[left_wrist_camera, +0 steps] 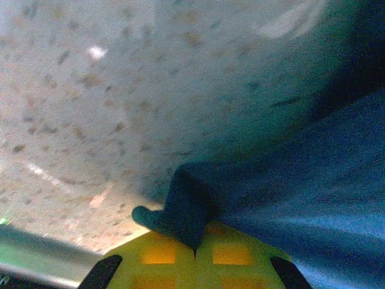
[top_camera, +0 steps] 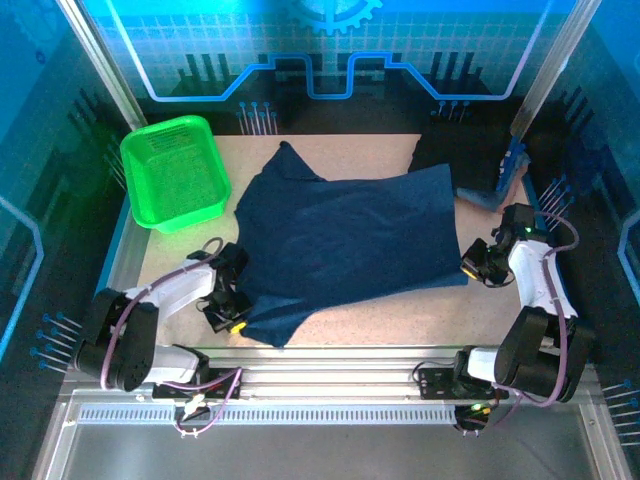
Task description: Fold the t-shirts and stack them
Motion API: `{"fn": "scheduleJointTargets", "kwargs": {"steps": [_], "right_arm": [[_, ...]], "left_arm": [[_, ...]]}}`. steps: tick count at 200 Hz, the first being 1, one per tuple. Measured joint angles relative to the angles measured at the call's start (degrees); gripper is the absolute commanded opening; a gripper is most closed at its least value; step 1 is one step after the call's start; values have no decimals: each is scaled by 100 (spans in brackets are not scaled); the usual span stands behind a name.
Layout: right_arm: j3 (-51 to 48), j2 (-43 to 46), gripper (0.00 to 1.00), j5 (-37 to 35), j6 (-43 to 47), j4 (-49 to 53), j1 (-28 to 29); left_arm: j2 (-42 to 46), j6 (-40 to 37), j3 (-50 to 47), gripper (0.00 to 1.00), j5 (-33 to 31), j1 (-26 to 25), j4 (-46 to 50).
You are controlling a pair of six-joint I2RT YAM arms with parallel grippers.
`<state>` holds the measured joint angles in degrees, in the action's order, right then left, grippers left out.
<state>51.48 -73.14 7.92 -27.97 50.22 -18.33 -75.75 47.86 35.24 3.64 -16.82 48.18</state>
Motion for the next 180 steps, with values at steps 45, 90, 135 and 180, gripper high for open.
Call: {"fn": "scheduleJointTargets", "kwargs": {"steps": [45,90,135,180], "right_arm": [[-96,737,0,9,-4,452,4],[-85,807,0,-24,-7,774,4],[415,245,0,-92,2,710,4],[970,-726,0,-149,111,380,11]], "left_arm": [[1779,68,-92,0,-142,11,-37],[2203,162,511,0,-341,17,487],[1115,-68,1593,0,-391,170,304],[-52,-916,2673,0,-479,420,2]]}}
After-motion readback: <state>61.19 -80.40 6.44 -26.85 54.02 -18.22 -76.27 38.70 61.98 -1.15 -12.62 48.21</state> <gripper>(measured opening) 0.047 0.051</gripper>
